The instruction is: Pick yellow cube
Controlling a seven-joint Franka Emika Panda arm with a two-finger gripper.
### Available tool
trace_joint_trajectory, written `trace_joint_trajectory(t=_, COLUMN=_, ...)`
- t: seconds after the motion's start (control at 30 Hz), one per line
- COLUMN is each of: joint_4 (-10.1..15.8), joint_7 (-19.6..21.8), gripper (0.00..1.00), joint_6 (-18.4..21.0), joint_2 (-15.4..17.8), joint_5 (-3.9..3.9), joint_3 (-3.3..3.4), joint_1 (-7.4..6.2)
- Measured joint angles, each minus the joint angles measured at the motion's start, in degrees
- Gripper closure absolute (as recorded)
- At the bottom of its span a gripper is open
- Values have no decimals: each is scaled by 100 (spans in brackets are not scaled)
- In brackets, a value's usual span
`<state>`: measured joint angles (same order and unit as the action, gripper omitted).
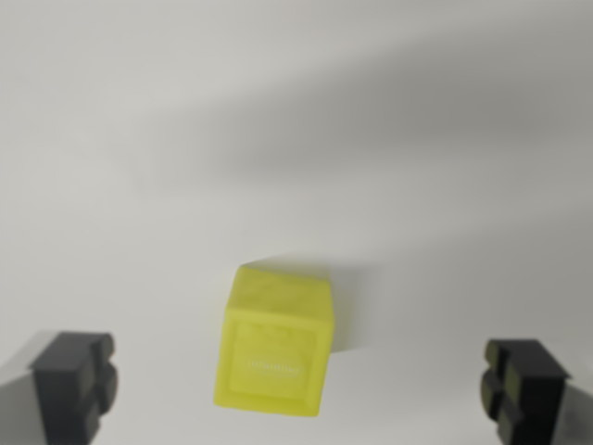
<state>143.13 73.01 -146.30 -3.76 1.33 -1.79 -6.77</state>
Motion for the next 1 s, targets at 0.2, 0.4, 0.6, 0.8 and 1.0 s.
trace_joint_trajectory(t=0.2, joint_4=139, joint_7=156, gripper=0, joint_6=-196, joint_2=-53, joint_5=-3, joint_3=0, joint_1=-56)
trace_joint_trajectory(t=0.4, joint_4=271, joint_7=313, gripper=0, joint_6=-394, joint_2=-114, joint_5=-6, joint_3=0, joint_1=-112)
trace_joint_trajectory(t=0.6, joint_4=397, joint_7=472, gripper=0, joint_6=-596, joint_2=-185, joint_5=-7, joint_3=0, joint_1=-170)
trace_joint_trajectory(t=0.8, joint_4=516, joint_7=635, gripper=0, joint_6=-800, joint_2=-264, joint_5=-8, joint_3=0, joint_1=-230)
trace_joint_trajectory(t=1.0, joint_4=627, joint_7=798, gripper=0, joint_6=-1008, joint_2=-355, joint_5=-8, joint_3=0, joint_1=-292)
